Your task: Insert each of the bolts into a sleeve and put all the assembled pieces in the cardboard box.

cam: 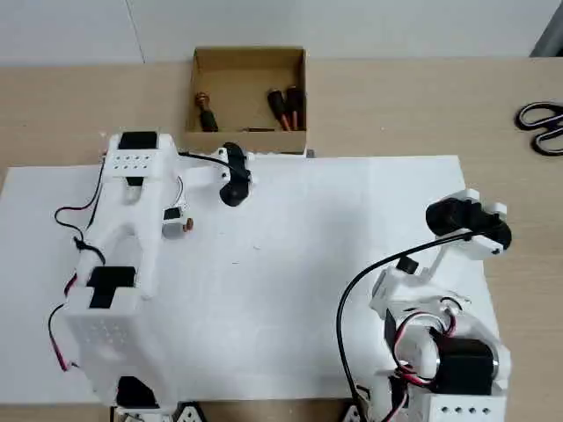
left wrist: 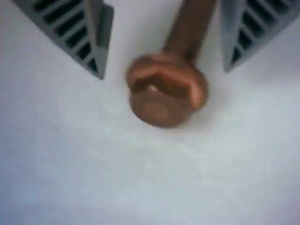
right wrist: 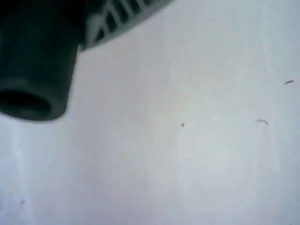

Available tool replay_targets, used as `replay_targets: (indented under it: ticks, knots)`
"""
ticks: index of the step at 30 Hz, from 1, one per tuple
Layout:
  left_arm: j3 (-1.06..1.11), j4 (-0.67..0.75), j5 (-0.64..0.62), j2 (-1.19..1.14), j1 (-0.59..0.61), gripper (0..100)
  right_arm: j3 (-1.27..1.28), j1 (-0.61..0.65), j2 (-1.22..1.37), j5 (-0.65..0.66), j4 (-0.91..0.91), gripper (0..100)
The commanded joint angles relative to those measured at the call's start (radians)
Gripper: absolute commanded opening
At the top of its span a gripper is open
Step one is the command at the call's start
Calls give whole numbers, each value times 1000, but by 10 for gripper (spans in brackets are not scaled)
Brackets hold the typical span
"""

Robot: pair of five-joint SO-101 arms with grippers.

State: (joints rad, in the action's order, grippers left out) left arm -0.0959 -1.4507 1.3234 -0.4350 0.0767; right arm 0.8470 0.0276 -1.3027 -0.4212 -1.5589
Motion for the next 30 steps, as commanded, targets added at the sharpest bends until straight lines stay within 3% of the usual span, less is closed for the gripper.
replay_targets:
  ticks: [1, 4, 9, 15, 22, 30]
  knots:
    - [-12, 38, 114, -14, -11, 156, -5, -2, -1, 8, 22, 3]
    - [-12, 38, 114, -32, -14, 137, -5, -2, -1, 9, 22, 3]
    - [-12, 34, 114, -35, -14, 6, -5, -2, -1, 9, 21, 3]
    - [-30, 23, 110, -26, -14, 5, -5, -2, -1, 8, 21, 3]
    - [-308, -310, 109, -26, -52, 5, -5, -2, -2, 8, 21, 3]
    - [-424, -302, -140, 158, -107, 5, -29, 30, -8, 14, 19, 3]
